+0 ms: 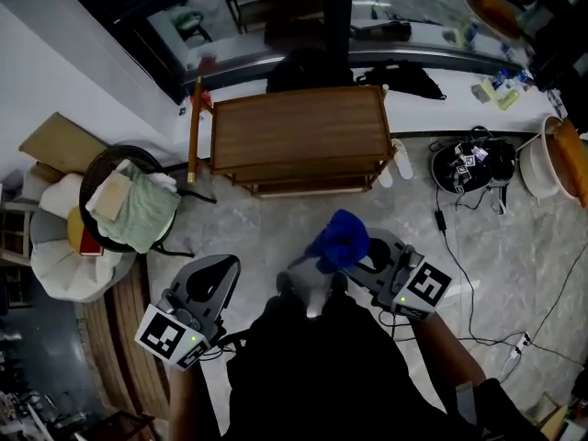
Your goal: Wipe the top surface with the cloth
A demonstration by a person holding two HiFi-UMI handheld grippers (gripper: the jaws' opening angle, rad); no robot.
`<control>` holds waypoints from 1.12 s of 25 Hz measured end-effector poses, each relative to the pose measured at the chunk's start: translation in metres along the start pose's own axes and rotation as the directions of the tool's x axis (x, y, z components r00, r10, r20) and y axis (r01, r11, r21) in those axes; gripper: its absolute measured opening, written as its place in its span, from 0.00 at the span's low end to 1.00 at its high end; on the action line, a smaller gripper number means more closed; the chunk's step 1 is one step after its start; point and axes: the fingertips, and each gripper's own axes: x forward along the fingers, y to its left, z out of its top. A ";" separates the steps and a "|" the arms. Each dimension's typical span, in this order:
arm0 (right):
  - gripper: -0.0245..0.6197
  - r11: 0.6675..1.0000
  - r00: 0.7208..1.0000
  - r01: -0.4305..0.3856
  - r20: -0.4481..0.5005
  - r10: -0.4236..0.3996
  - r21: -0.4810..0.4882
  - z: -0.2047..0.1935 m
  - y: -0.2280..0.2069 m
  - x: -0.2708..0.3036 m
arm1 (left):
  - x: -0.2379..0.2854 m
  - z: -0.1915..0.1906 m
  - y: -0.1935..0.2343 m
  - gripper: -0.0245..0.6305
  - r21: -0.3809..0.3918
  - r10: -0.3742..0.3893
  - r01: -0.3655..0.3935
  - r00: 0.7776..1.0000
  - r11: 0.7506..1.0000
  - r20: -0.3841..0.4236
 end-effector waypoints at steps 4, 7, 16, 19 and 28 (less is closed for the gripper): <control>0.20 0.999 0.999 0.040 0.002 -0.040 -0.035 0.010 0.008 0.006 | -0.009 0.012 0.013 0.05 0.000 -0.008 0.008 0.998 1.000 0.062; 0.20 0.997 0.998 0.060 0.005 -0.060 -0.054 0.016 0.013 0.014 | -0.010 0.013 0.020 0.05 0.001 -0.046 0.046 0.996 0.999 0.073; 0.19 0.998 0.997 0.059 -0.048 -0.059 -0.008 0.010 0.036 0.062 | -0.020 -0.005 0.030 0.05 -0.008 -0.161 0.162 0.983 0.987 0.089; 0.19 0.998 0.997 0.055 -0.058 -0.055 -0.009 0.017 0.042 0.074 | -0.022 -0.006 0.034 0.05 -0.021 -0.177 0.180 0.979 0.983 0.097; 0.19 0.994 0.992 0.104 -0.063 -0.105 -0.024 0.021 0.031 0.076 | -0.016 0.001 0.045 0.05 -0.006 -0.209 0.211 0.971 0.977 0.113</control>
